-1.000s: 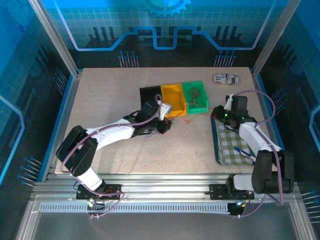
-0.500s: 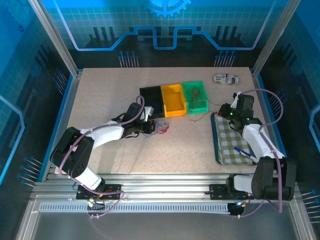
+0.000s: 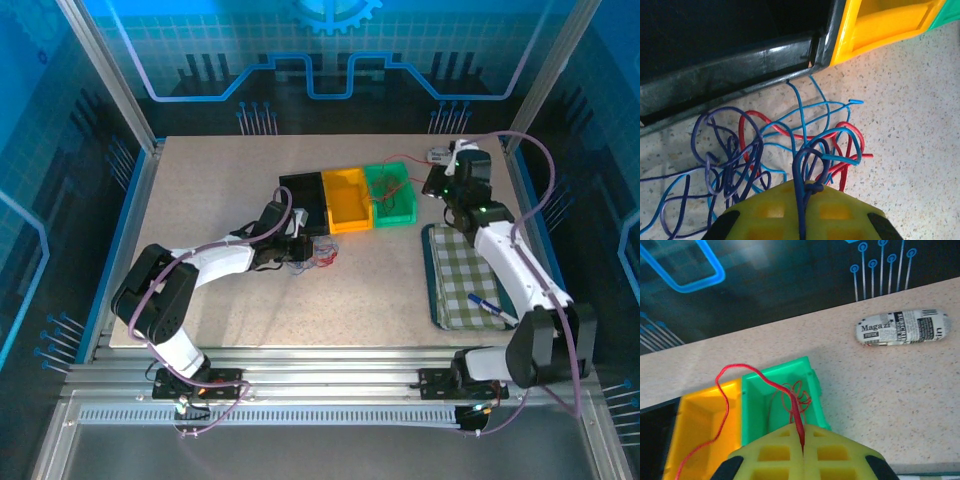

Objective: Untangle the cables

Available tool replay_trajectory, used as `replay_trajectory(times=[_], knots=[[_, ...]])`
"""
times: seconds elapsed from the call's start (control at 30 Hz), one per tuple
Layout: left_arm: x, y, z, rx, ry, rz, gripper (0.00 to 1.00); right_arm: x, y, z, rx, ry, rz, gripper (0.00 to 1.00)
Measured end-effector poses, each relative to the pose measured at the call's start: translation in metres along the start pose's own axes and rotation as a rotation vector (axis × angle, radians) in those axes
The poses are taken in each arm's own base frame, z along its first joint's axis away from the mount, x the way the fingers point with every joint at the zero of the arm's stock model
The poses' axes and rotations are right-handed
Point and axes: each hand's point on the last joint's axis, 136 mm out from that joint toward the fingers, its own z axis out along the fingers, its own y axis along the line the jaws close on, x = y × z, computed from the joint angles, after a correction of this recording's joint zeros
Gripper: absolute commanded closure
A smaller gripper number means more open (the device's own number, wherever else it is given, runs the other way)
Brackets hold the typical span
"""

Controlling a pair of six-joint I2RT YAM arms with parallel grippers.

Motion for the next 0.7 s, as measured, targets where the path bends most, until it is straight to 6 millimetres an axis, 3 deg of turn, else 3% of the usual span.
replay_trajectory(times=[0.27,0.7], knots=[[-0.001,0.000,0.000,-0.002,0.000,0.000,1.00,0.008,-0.001,0.036,0.188,0.031,-0.175,1.00],[0.000,0.003,-0.001,-0.024,0.007,-0.001,1.00,0.014,-0.019,0.068,0.383,0.079,-0.341,1.00]])
